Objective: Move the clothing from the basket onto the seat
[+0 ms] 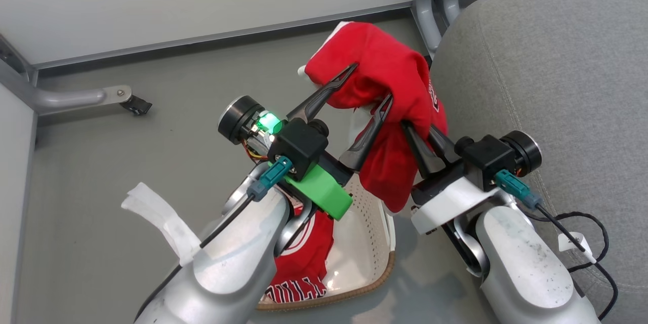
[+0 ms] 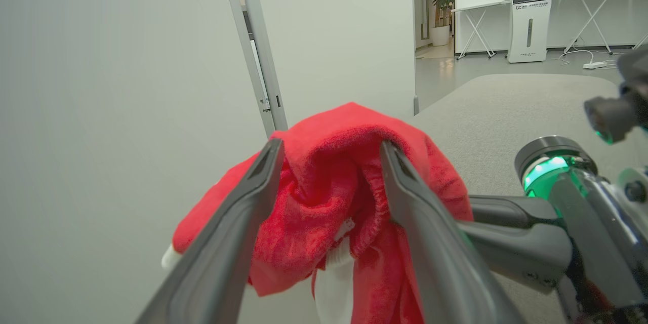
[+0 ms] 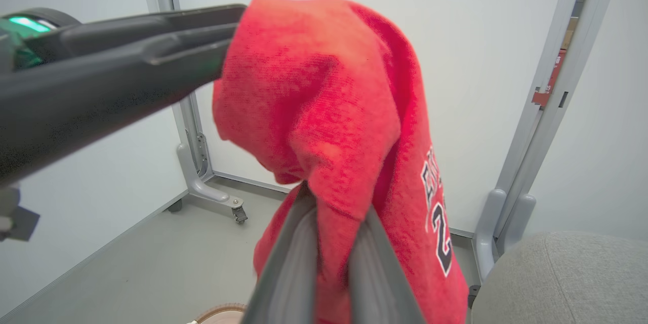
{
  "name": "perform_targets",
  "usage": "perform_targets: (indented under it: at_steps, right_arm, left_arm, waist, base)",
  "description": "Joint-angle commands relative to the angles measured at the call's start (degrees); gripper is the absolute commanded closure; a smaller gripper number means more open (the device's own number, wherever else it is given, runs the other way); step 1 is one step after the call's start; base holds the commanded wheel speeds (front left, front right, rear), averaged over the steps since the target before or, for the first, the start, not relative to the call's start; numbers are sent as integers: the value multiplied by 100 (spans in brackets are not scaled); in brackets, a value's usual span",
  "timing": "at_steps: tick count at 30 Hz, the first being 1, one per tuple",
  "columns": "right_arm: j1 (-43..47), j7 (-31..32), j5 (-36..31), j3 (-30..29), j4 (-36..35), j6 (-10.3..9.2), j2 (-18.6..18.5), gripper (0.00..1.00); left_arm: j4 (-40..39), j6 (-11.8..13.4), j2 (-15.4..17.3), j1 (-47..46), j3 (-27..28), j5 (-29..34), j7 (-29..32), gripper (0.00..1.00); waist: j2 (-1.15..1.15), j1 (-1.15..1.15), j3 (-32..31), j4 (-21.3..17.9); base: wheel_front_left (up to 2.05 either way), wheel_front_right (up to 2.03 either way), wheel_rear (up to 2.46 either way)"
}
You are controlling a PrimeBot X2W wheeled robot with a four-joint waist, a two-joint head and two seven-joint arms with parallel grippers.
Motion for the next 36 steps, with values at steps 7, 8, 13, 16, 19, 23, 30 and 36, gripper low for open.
perform_targets:
  at_steps: [7,8,13,16,19,23,30,36]
  right_arm:
    - [86,-28,-7,-148,-66,-4,-21,100]
    - [90,-28,-12,-164,-73,-4,-21,100]
    - [135,-28,-77,-306,-125,-4,-21,100]
    - [161,-28,-100,-418,-182,-4,-21,100]
    - [252,-28,-158,-586,-255,-4,-22,100]
    - [348,-28,-187,-837,-391,-4,-19,100]
    - [671,-28,-298,-1348,-731,-4,-19,100]
    - [944,-28,-298,-1793,-993,-3,-18,100]
  left_arm:
    - [10,-1,-4,102,49,77,-1,0]
    - [8,-1,-5,100,57,85,-1,0]
    - [-4,31,0,76,129,137,-1,0]
    - [-19,43,25,109,165,165,0,0]
    - [-5,37,46,154,166,196,1,0]
    - [7,19,57,172,141,227,1,0]
    - [35,-6,55,138,57,265,1,0]
    - [79,-21,73,51,20,274,1,0]
  waist:
    - [0,0,60,-8]
    - [0,0,71,-16]
    - [0,0,149,-129]
    - [0,0,194,-262]
    - [0,0,249,-428]
    - [0,0,338,-677]
    - [0,0,494,-1106]
    - [0,0,609,-1405]
  base:
    - [0,0,0]
    - [0,0,0]
    - [0,0,0]
    - [0,0,0]
    - [0,0,0]
    - [0,0,0]
    - [0,0,0]
    - [0,0,0]
